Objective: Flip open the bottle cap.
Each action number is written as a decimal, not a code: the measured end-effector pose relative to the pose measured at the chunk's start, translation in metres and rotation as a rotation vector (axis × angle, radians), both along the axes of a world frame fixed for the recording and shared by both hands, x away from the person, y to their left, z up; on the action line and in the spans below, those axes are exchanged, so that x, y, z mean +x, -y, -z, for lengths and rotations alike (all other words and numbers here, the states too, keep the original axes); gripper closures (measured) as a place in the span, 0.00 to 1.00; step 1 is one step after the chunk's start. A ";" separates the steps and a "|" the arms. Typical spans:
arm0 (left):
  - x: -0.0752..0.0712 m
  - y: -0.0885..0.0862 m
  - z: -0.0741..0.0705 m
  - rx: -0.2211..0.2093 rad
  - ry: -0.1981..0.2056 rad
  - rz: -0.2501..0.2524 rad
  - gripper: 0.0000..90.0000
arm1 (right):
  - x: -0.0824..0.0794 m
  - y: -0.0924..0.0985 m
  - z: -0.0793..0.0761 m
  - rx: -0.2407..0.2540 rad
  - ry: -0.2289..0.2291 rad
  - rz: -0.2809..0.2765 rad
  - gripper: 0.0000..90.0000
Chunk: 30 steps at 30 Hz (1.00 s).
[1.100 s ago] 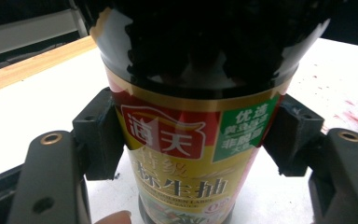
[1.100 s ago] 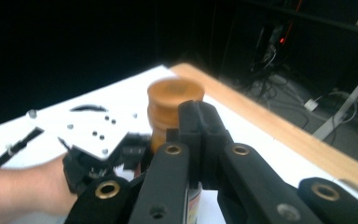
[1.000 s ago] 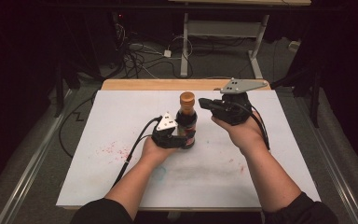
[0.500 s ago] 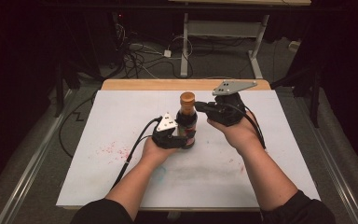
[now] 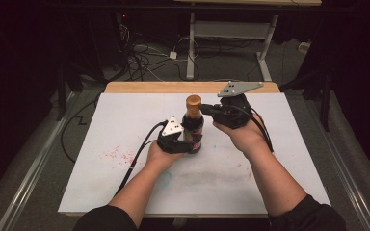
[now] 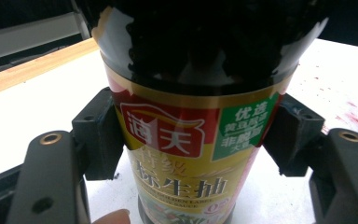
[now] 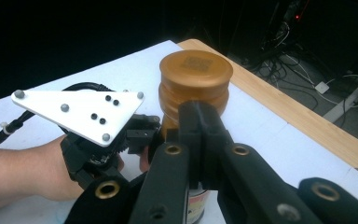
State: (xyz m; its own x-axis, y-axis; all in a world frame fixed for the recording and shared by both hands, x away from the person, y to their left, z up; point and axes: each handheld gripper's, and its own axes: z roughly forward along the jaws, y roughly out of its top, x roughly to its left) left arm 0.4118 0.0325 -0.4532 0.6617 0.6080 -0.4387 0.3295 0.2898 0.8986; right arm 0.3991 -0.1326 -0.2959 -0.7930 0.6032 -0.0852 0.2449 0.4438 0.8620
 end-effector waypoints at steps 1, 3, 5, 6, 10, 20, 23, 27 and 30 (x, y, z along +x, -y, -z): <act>0.001 -0.007 0.002 0.106 0.014 0.020 0.32 | 0.000 0.000 0.000 -0.001 -0.001 0.000 1.00; 0.001 -0.007 0.002 0.103 0.015 0.019 0.32 | 0.000 -0.001 0.000 -0.001 0.000 0.000 1.00; 0.001 -0.007 0.002 0.114 0.018 0.021 0.32 | 0.000 0.000 -0.001 0.011 -0.001 0.002 1.00; 0.001 -0.007 0.002 0.111 0.018 0.020 0.32 | 0.000 0.000 -0.001 0.016 -0.001 0.002 1.00; 0.001 -0.007 0.002 0.104 0.016 0.017 0.32 | 0.000 -0.001 -0.001 0.017 0.006 0.003 1.00; 0.001 -0.006 0.002 0.091 0.011 0.011 0.32 | 0.000 -0.003 -0.002 0.035 0.021 0.009 1.00; 0.001 -0.007 0.002 0.094 0.010 0.012 0.32 | 0.000 -0.003 -0.003 0.039 0.025 0.010 1.00; 0.000 0.000 0.000 -0.008 -0.004 -0.007 0.32 | 0.001 -0.004 -0.004 0.044 0.031 0.009 1.00; 0.001 -0.004 0.001 0.053 -0.001 -0.003 0.32 | 0.001 -0.005 -0.005 0.050 0.030 0.011 1.00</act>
